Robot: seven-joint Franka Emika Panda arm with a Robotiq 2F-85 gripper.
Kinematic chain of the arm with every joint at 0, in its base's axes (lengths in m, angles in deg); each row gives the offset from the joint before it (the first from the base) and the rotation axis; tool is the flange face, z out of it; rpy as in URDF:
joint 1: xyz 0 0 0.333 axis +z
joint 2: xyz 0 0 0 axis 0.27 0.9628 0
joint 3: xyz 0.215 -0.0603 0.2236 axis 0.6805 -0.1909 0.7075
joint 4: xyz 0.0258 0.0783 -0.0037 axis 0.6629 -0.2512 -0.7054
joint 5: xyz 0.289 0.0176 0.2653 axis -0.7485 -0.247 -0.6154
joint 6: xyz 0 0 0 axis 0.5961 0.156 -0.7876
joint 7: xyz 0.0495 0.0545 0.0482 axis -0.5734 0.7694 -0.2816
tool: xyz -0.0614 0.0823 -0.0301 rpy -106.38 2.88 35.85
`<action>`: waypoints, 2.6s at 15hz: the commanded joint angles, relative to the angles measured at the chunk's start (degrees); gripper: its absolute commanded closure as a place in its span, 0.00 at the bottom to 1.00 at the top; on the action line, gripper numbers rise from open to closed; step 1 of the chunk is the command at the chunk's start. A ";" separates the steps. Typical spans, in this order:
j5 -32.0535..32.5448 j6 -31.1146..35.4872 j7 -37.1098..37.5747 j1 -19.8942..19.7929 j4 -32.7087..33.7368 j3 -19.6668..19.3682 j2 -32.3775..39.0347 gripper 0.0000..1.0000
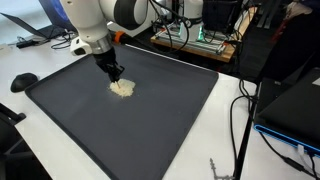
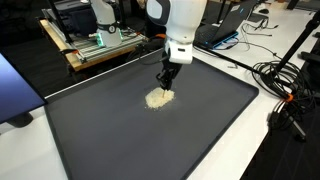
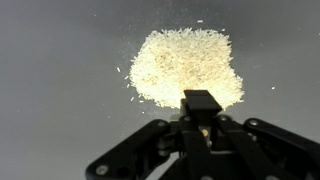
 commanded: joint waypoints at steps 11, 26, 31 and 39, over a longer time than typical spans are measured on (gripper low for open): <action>3.20 -2.71 1.93 0.64 -2.86 -0.32 -6.08 0.97; 26.28 -14.97 20.27 14.65 3.29 -0.19 -2.12 0.97; 30.66 -20.99 24.54 18.13 8.69 0.61 2.59 0.97; 32.01 -32.52 26.27 21.98 22.93 1.45 13.40 0.97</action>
